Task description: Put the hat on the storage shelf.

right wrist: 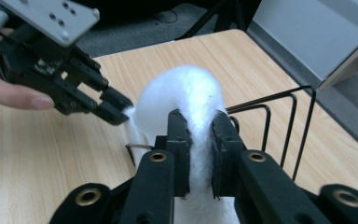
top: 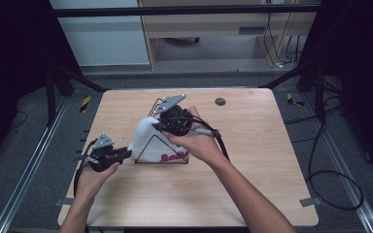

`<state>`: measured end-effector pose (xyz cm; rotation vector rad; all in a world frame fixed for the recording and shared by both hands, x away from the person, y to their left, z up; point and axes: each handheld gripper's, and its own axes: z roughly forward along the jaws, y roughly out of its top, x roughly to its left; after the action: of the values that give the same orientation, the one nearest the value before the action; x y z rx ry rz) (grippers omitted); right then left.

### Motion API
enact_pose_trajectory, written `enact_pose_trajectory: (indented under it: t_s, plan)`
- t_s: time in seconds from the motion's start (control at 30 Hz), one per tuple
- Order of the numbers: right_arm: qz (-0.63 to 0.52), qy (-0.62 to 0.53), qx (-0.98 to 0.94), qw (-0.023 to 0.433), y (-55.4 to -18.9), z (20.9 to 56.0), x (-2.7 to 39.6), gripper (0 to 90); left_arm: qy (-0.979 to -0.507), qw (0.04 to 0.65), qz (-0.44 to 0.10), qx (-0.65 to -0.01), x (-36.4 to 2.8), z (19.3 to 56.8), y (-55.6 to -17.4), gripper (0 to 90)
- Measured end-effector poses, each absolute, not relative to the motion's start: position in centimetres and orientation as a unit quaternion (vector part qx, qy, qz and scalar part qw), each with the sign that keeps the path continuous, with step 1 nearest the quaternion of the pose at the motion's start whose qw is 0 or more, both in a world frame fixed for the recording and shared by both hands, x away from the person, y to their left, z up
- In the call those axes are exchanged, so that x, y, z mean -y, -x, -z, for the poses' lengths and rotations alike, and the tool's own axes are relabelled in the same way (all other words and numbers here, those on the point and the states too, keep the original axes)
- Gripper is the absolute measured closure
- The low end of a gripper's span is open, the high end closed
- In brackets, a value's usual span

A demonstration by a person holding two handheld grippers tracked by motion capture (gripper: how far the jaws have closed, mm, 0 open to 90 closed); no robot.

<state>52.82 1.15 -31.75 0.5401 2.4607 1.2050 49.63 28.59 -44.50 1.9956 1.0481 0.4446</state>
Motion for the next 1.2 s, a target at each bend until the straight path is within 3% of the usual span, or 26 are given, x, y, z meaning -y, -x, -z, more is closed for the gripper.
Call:
enact_pose_trajectory:
  t_s: [0.1, 0.33, 0.53, 0.9, 1.2]
  plan:
    - [-0.427, -0.193, -0.867, 0.171, -52.6, 31.9, -1.1, 73.0, -0.787, 0.414, -0.184, -0.419, -28.9, 44.0, -49.3, 69.9]
    - [-0.437, -0.2, -0.86, 0.173, -52.3, 31.2, -0.2, 69.5, -0.79, 0.403, -0.197, -0.417, -29.3, 43.3, -49.0, 66.1]
    - [-0.44, -0.207, -0.856, 0.176, -52.0, 30.6, 0.8, 63.9, -0.79, 0.388, -0.206, -0.428, -30.3, 43.5, -48.7, 57.6]
    - [-0.448, -0.24, -0.841, 0.185, -51.8, 29.6, 3.1, 43.6, -0.787, 0.368, -0.212, -0.447, -30.8, 43.9, -48.5, 20.2]
    - [-0.456, -0.267, -0.826, 0.198, -51.8, 29.2, 5.2, 29.5, -0.786, 0.367, -0.212, -0.451, -30.7, 44.2, -48.0, 8.8]
